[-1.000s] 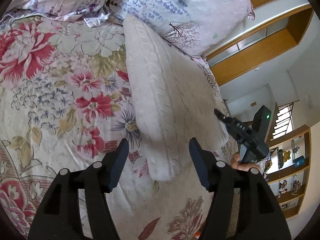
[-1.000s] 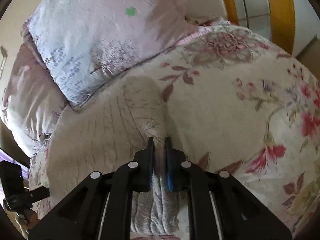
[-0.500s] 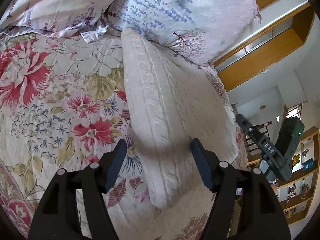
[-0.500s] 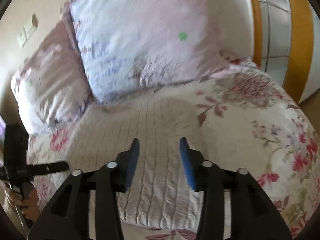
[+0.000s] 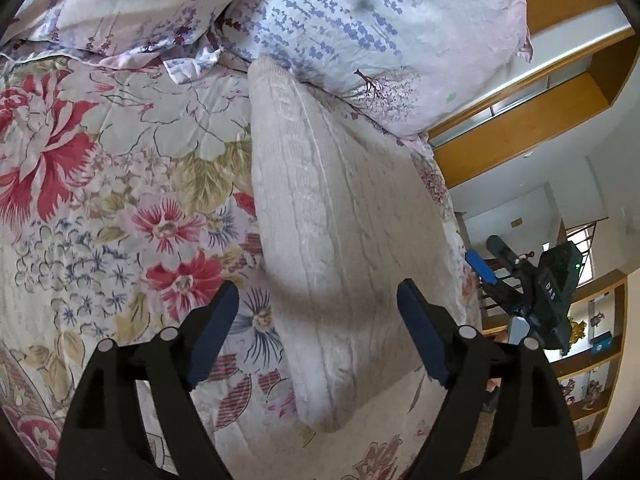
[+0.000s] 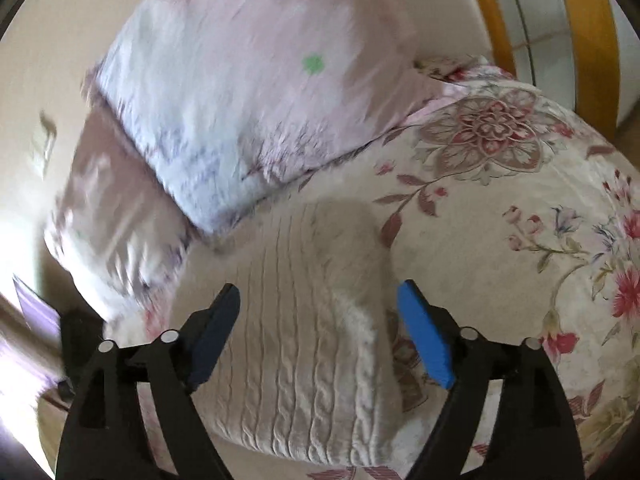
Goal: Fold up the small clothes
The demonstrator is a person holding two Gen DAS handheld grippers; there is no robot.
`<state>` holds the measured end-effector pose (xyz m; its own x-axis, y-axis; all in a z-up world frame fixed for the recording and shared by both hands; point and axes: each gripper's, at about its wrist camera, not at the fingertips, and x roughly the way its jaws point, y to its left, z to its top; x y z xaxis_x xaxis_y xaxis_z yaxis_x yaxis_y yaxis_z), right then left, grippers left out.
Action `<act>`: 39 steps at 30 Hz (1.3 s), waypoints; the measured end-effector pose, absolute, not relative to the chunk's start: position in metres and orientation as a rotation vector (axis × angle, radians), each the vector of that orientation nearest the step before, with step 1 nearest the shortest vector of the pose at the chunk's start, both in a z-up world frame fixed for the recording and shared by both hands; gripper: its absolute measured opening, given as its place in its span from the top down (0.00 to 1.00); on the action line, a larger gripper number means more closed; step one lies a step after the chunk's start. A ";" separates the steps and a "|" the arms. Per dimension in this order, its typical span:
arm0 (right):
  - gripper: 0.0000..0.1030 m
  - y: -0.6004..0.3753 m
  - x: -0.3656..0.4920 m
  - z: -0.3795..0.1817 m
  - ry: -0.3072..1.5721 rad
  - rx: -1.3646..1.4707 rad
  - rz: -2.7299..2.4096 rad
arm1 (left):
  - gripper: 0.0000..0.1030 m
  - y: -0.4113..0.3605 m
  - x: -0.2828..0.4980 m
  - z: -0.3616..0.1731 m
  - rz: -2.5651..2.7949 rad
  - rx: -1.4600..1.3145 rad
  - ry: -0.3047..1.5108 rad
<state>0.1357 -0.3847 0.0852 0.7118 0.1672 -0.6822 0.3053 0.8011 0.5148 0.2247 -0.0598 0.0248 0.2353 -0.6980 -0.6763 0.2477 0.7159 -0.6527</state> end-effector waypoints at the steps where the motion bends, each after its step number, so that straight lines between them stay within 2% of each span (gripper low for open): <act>1: 0.16 -0.388 0.139 0.085 0.798 0.676 -0.079 | 0.20 -0.060 0.228 0.026 -0.686 -0.460 1.165; 14: 0.16 -0.408 0.183 0.033 1.017 0.847 0.009 | 0.19 -0.067 0.254 0.016 -0.689 -0.482 1.204; 25: 0.16 -0.401 0.192 0.029 1.030 0.793 0.078 | 0.20 -0.082 0.268 0.009 -0.716 -0.496 1.203; 29: 0.30 -0.391 0.194 0.025 1.046 0.762 0.124 | 0.23 -0.091 0.272 0.008 -0.731 -0.504 1.204; 31: 0.32 -0.386 0.196 0.026 1.051 0.724 0.130 | 0.23 -0.095 0.273 0.008 -0.729 -0.508 1.203; 32: 0.38 -0.384 0.196 0.025 1.058 0.708 0.135 | 0.24 -0.096 0.273 0.008 -0.727 -0.508 1.202; 34: 0.46 -0.385 0.196 0.023 1.056 0.722 0.150 | 0.31 -0.098 0.274 0.007 -0.715 -0.506 1.200; 36: 0.63 -0.387 0.194 0.019 1.033 0.762 0.176 | 0.40 -0.100 0.276 0.006 -0.710 -0.518 1.198; 37: 0.66 -0.388 0.192 0.019 1.019 0.777 0.188 | 0.43 -0.101 0.276 0.005 -0.711 -0.526 1.193; 39: 0.70 -0.388 0.188 0.022 0.991 0.806 0.198 | 0.55 -0.099 0.273 0.007 -0.716 -0.531 1.174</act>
